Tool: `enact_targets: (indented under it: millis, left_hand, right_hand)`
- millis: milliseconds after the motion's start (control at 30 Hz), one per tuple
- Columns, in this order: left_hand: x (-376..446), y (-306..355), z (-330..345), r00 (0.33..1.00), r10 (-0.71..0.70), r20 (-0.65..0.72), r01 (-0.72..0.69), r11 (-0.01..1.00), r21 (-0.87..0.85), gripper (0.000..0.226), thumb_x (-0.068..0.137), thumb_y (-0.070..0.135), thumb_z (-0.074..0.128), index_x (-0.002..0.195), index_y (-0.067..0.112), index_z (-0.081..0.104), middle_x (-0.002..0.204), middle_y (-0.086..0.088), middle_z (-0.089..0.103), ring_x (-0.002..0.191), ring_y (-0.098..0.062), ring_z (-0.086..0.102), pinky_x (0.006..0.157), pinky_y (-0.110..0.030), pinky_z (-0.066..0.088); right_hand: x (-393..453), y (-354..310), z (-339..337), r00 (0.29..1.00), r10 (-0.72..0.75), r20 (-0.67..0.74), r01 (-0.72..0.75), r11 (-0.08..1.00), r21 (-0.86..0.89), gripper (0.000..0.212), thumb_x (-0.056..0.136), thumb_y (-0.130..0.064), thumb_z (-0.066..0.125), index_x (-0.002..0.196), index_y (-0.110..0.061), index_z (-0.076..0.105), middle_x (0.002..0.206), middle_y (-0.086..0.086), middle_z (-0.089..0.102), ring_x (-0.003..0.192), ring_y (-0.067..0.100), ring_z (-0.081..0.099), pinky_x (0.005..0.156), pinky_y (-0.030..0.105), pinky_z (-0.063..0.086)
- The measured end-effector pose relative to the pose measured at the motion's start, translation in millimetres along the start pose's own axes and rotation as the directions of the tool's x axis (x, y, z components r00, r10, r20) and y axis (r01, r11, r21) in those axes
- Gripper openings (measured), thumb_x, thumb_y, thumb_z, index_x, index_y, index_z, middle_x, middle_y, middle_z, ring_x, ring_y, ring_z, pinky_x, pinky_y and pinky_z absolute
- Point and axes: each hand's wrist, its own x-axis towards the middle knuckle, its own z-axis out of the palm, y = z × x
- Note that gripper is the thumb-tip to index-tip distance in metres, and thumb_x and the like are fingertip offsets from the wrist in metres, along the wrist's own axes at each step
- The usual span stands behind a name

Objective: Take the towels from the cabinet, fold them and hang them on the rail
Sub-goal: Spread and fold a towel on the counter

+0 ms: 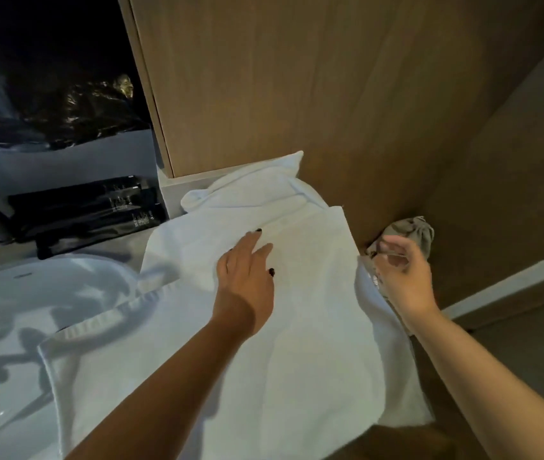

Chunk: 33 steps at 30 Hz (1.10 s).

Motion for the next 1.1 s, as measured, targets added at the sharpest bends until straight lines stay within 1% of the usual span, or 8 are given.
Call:
enact_targets:
  millis: [67,133,233,400,667,833,967,1100]
  left_hand:
    - [3,27,1,0.986,0.062,0.157,-0.078,0.992,0.102,0.059,0.094,0.027,0.060,0.148,0.016,0.039,0.159,-0.012,0.029,0.147,-0.026,0.022,0.117,-0.045,0.021]
    - [9,50,6,0.942,0.060,0.329,-0.145,0.960,0.240,0.066,0.104,0.043,0.036,0.158,0.021,0.003,0.165,-0.009,-0.008,0.151,-0.026,-0.011,0.118,-0.044,-0.006]
    - [13,68,24,0.916,0.006,0.401,-0.182,0.896,0.404,0.071,0.101,0.057,0.014,0.154,0.023,-0.020,0.157,-0.010,-0.033,0.145,-0.031,-0.028,0.116,-0.051,-0.014]
    - [15,72,44,0.960,0.032,0.280,-0.124,0.939,0.320,0.073,0.098,0.059,0.027,0.155,0.014,0.028,0.161,-0.019,0.019,0.148,-0.040,0.018,0.113,-0.066,0.022]
    - [21,77,65,0.952,-0.033,0.303,-0.095,0.912,0.398,0.094,0.085,0.077,0.035,0.157,0.019,0.020,0.163,-0.023,0.007,0.148,-0.047,0.005,0.109,-0.073,0.006]
    - [23,78,72,0.951,-0.076,0.299,-0.069,0.892,0.446,0.098,0.080,0.082,0.023,0.158,0.025,0.011,0.163,-0.020,-0.004,0.149,-0.045,-0.002,0.108,-0.075,0.006]
    - [23,73,70,0.961,-0.034,0.275,-0.100,0.883,0.459,0.096,0.082,0.080,0.033,0.158,0.024,0.015,0.163,-0.022,0.002,0.149,-0.046,0.003,0.105,-0.077,0.011]
    - [27,80,73,0.953,-0.098,0.285,-0.037,0.899,0.435,0.102,0.081,0.082,0.036,0.158,0.028,-0.005,0.163,-0.016,-0.014,0.149,-0.042,-0.012,0.109,-0.074,-0.001]
  right_hand:
    - [-14,27,-23,0.998,0.057,-0.028,-0.058,0.998,-0.021,0.029,0.093,-0.004,0.063,0.121,-0.010,0.058,0.115,0.005,0.061,0.104,0.016,0.061,0.087,0.024,0.049]
    - [-27,51,-42,0.982,0.187,-0.021,-0.187,0.982,0.010,0.023,0.093,-0.005,0.061,0.116,-0.010,0.061,0.110,0.006,0.063,0.106,0.024,0.060,0.091,0.033,0.049]
    - [-46,76,-63,0.938,0.338,0.074,-0.337,0.941,-0.033,0.011,0.095,-0.011,0.060,0.103,-0.013,0.067,0.102,0.007,0.067,0.097,0.023,0.062,0.080,0.031,0.049]
    - [-69,102,-85,0.859,0.431,0.277,-0.419,0.902,-0.104,0.021,0.095,-0.016,0.060,0.084,0.002,0.065,0.084,0.014,0.066,0.085,0.027,0.063,0.075,0.031,0.045]
    - [-83,122,-111,0.668,0.538,0.515,-0.567,0.816,-0.117,0.015,0.093,-0.009,0.062,0.079,-0.010,0.056,0.067,0.003,0.056,0.059,0.009,0.058,0.052,0.025,0.051]
    - [-74,128,-126,0.749,0.417,0.515,-0.259,0.900,-0.351,0.038,0.092,0.001,0.058,0.059,-0.016,0.057,0.044,-0.007,0.056,0.041,-0.003,0.056,0.044,0.012,0.041]
    - [-51,135,-149,0.803,0.367,0.470,-0.201,0.909,-0.365,0.021,0.091,-0.003,0.061,0.076,-0.015,0.069,0.075,0.007,0.071,0.062,0.017,0.071,0.052,0.023,0.055]
    - [-22,136,-169,0.873,0.305,0.380,-0.219,0.942,-0.254,0.014,0.091,-0.001,0.059,0.087,-0.013,0.063,0.088,0.008,0.068,0.079,0.025,0.069,0.051,0.023,0.054]
